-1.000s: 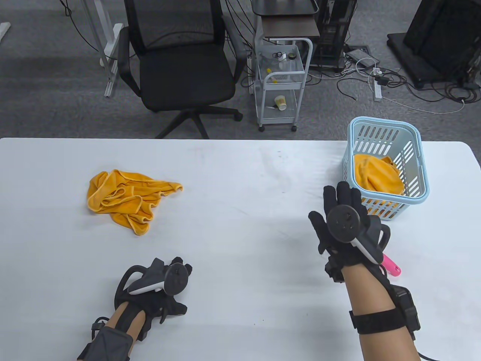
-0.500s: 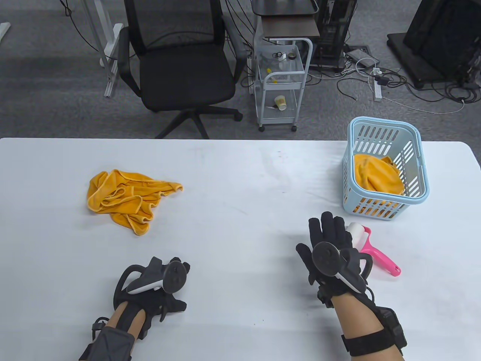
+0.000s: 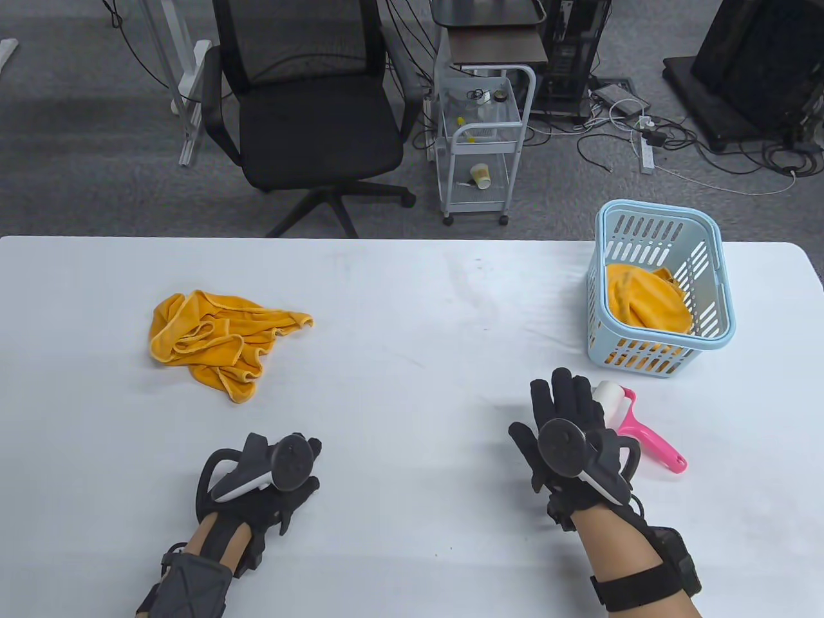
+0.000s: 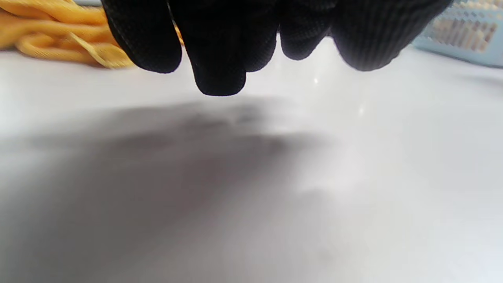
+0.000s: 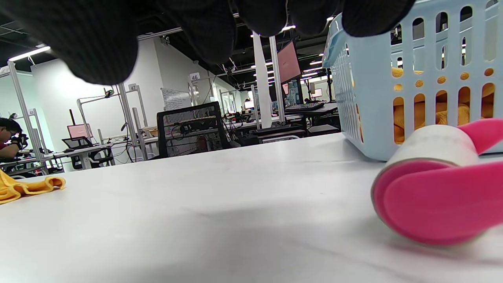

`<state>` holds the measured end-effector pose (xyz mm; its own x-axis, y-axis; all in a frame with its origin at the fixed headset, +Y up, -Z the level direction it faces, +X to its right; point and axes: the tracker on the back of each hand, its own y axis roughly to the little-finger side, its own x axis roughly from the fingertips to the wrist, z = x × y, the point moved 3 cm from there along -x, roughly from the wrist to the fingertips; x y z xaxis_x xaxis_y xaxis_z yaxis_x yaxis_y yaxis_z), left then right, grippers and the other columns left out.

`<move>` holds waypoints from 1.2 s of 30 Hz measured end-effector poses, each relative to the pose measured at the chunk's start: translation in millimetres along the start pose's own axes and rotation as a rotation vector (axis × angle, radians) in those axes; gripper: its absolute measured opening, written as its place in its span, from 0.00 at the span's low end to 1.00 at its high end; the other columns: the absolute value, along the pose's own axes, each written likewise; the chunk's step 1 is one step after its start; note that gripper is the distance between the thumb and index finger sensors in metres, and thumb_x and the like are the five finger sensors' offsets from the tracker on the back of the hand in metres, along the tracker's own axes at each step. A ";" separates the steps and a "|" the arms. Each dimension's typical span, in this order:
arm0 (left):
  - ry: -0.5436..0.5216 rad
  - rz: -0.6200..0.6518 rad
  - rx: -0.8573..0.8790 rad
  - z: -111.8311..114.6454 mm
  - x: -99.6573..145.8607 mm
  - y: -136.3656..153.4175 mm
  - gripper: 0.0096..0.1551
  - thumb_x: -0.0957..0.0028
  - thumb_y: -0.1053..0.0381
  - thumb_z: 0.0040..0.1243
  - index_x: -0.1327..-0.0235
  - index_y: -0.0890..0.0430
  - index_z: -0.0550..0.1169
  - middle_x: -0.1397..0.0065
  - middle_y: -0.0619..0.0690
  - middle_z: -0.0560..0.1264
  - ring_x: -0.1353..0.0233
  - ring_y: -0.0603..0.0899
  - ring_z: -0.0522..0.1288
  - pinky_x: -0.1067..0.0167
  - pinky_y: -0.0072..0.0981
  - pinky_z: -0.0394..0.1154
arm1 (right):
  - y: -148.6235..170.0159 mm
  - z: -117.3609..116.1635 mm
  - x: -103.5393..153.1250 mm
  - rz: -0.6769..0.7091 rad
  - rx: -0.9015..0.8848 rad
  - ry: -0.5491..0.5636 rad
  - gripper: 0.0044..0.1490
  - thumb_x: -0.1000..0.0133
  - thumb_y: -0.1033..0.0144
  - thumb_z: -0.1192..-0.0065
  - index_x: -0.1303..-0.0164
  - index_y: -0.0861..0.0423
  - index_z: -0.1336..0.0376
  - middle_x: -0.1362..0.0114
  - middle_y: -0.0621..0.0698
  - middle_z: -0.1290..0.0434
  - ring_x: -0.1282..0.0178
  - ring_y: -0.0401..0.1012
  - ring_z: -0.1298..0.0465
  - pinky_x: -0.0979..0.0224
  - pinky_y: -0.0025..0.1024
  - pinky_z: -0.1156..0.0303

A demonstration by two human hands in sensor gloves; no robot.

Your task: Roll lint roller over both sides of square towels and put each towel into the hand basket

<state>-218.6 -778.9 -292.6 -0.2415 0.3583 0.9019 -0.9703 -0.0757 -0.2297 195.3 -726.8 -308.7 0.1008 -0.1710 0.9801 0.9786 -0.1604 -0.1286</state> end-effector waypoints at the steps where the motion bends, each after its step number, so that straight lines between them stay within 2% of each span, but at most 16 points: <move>1: -0.021 -0.042 0.001 -9.1 -1.3 9.7 0.34 0.45 0.39 0.54 0.24 0.42 0.64 0.15 0.52 0.62 0.22 0.63 0.72 0.27 0.66 0.66 | 0.0 -0.2 0.0 0.001 0.000 -0.001 0.50 0.42 0.38 0.38 0.17 0.57 0.45 0.15 0.63 0.52 0.18 0.66 0.50 0.28 0.67 0.40; 4: -0.112 -0.193 0.000 -40.2 -10.5 44.5 0.34 0.45 0.38 0.56 0.25 0.42 0.65 0.15 0.51 0.62 0.20 0.65 0.71 0.27 0.66 0.66 | -0.6 0.0 -0.3 0.004 -0.001 -0.006 0.50 0.42 0.38 0.38 0.17 0.57 0.45 0.15 0.63 0.52 0.18 0.67 0.50 0.28 0.67 0.41; 9: -0.188 -0.415 0.135 -70.3 -38.8 100.9 0.33 0.45 0.42 0.61 0.26 0.41 0.65 0.15 0.50 0.62 0.18 0.67 0.67 0.27 0.67 0.65 | -1.5 -0.6 0.1 0.010 0.005 -0.017 0.50 0.42 0.38 0.38 0.17 0.57 0.45 0.15 0.63 0.52 0.18 0.67 0.50 0.28 0.67 0.40; 13: -0.198 -0.480 0.099 -79.2 -65.8 125.8 0.32 0.44 0.49 0.62 0.27 0.37 0.65 0.14 0.46 0.60 0.16 0.65 0.64 0.25 0.66 0.64 | -0.7 -0.4 0.1 0.007 0.005 -0.021 0.50 0.42 0.38 0.38 0.17 0.57 0.45 0.15 0.64 0.52 0.18 0.67 0.50 0.28 0.67 0.40; 18: -0.175 -0.499 0.154 -69.8 -101.1 147.1 0.33 0.44 0.51 0.63 0.28 0.34 0.62 0.14 0.42 0.59 0.15 0.64 0.62 0.25 0.67 0.63 | -1.7 -0.8 0.6 0.012 0.015 -0.033 0.50 0.42 0.38 0.38 0.17 0.57 0.44 0.15 0.64 0.52 0.18 0.67 0.50 0.28 0.67 0.40; 23: -0.143 -0.527 0.161 -56.6 -119.1 158.4 0.35 0.45 0.49 0.64 0.28 0.35 0.62 0.14 0.45 0.61 0.16 0.64 0.63 0.25 0.66 0.63 | -3.7 -2.3 1.5 0.019 0.021 -0.045 0.50 0.42 0.38 0.38 0.17 0.57 0.44 0.15 0.64 0.52 0.18 0.67 0.49 0.29 0.67 0.40; 26: -0.128 -0.554 0.150 -49.9 -124.3 161.8 0.32 0.47 0.47 0.66 0.29 0.37 0.68 0.20 0.45 0.68 0.21 0.61 0.68 0.26 0.65 0.65 | -4.1 -2.1 1.9 0.021 0.025 -0.049 0.50 0.42 0.38 0.38 0.17 0.57 0.44 0.15 0.64 0.52 0.18 0.67 0.49 0.29 0.67 0.40; 27: -0.129 -0.568 0.115 -48.9 -124.7 161.5 0.28 0.47 0.47 0.67 0.32 0.38 0.72 0.22 0.45 0.70 0.23 0.61 0.69 0.27 0.64 0.66 | -4.1 -2.2 1.9 0.021 0.026 -0.049 0.50 0.42 0.38 0.38 0.17 0.57 0.44 0.15 0.64 0.52 0.18 0.67 0.49 0.29 0.67 0.40; 30: -0.149 -0.578 0.045 -49.6 -122.0 160.0 0.21 0.49 0.46 0.68 0.43 0.36 0.76 0.28 0.42 0.74 0.28 0.58 0.75 0.29 0.61 0.70 | -5.1 -3.1 2.1 0.026 0.023 -0.053 0.50 0.42 0.38 0.38 0.17 0.57 0.44 0.15 0.64 0.52 0.18 0.67 0.49 0.29 0.67 0.40; 33: -0.193 -0.551 0.116 -60.3 -110.3 156.9 0.20 0.48 0.45 0.68 0.43 0.37 0.76 0.30 0.42 0.76 0.30 0.58 0.77 0.30 0.60 0.72 | -6.6 -3.9 2.3 0.029 0.016 -0.056 0.50 0.42 0.38 0.38 0.17 0.57 0.44 0.15 0.64 0.52 0.18 0.67 0.49 0.29 0.67 0.40; 36: -0.244 -0.467 0.188 -85.3 -92.5 143.1 0.19 0.46 0.46 0.65 0.42 0.37 0.74 0.27 0.44 0.75 0.28 0.60 0.76 0.30 0.62 0.71 | -10.9 -4.0 2.8 0.039 0.006 -0.056 0.50 0.42 0.38 0.38 0.17 0.57 0.44 0.15 0.64 0.52 0.18 0.67 0.49 0.29 0.67 0.40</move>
<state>-334.0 -743.6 -440.1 0.2396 0.1695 0.9560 -0.9554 -0.1336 0.2632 184.1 -729.4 -305.2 0.1490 -0.1222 0.9813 0.9747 -0.1490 -0.1666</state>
